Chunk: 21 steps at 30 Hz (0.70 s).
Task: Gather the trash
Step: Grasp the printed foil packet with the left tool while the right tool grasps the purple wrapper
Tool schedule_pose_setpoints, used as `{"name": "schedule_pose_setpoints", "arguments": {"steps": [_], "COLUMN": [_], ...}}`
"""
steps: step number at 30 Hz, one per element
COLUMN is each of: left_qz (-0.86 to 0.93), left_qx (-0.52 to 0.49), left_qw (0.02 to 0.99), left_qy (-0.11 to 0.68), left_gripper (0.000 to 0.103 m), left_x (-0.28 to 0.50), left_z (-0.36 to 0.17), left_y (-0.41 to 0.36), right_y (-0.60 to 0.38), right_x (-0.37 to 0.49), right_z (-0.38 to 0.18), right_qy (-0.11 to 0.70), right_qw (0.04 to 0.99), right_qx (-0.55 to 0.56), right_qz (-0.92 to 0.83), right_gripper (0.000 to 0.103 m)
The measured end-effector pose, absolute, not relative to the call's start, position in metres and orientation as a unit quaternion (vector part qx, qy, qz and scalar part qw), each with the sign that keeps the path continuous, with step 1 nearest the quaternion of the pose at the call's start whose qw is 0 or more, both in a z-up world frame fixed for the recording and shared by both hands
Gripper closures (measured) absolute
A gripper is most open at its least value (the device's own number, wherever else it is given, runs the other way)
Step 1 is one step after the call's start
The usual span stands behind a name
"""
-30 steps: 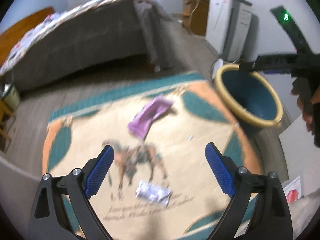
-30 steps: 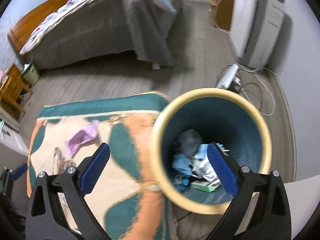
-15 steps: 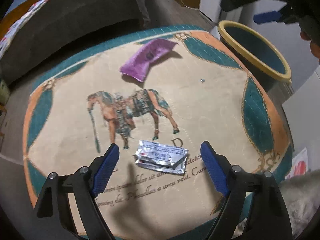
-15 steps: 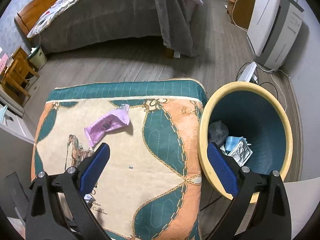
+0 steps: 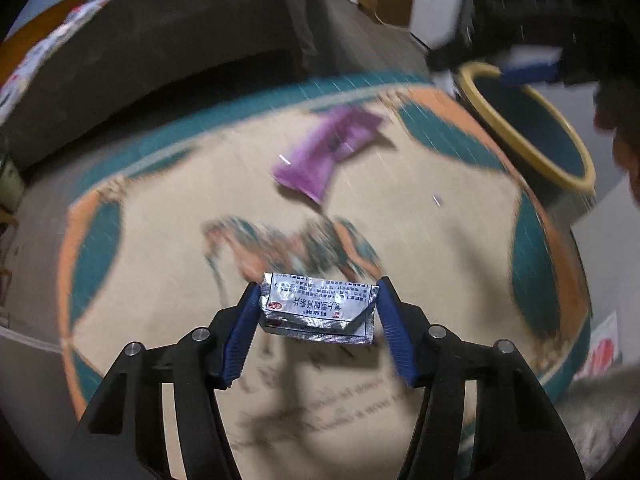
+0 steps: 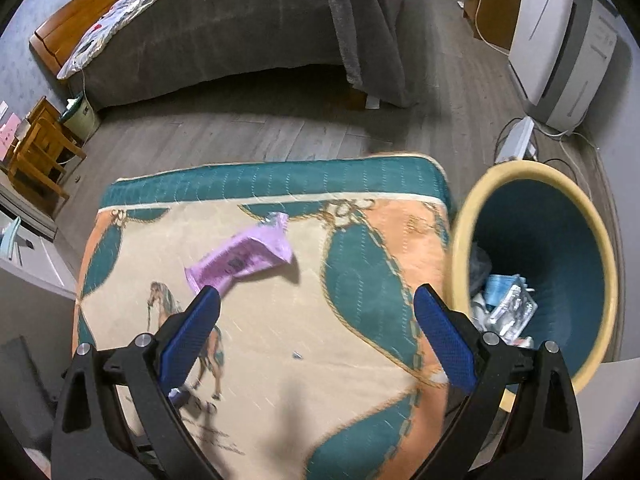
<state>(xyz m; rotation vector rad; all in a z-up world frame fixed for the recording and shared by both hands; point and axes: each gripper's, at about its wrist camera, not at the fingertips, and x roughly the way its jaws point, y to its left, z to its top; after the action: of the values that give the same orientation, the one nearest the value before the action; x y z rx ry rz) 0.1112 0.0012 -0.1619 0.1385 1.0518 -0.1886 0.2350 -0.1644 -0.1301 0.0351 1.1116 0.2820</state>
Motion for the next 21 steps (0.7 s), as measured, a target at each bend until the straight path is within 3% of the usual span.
{"name": "schedule_pose_setpoints", "arguments": {"steps": [5, 9, 14, 21], "left_qz": [-0.049, -0.048, -0.059, -0.065], "left_qx": [0.044, 0.033, 0.044, 0.049], "left_qw": [0.872, 0.872, 0.870, 0.869], "left_qy": [0.485, 0.486, 0.488, 0.488], "left_gripper": [0.043, 0.043, 0.043, 0.043], "left_x": [0.131, 0.144, 0.153, 0.161], "left_z": [-0.148, -0.148, -0.151, -0.152], "left_y": [0.024, 0.031, 0.030, 0.033], "right_y": [-0.149, -0.136, -0.121, -0.105], "right_x": [0.252, 0.268, 0.283, 0.294], "right_z": [-0.142, -0.160, -0.183, -0.207], "right_qy": [0.535, 0.557, 0.583, 0.609], "right_qw": [0.833, 0.818, 0.798, 0.777], "right_qx": [0.022, 0.034, 0.068, 0.063], "right_qz": [0.137, 0.139, 0.138, 0.147], "right_gripper": [0.010, 0.024, 0.031, 0.055]}}
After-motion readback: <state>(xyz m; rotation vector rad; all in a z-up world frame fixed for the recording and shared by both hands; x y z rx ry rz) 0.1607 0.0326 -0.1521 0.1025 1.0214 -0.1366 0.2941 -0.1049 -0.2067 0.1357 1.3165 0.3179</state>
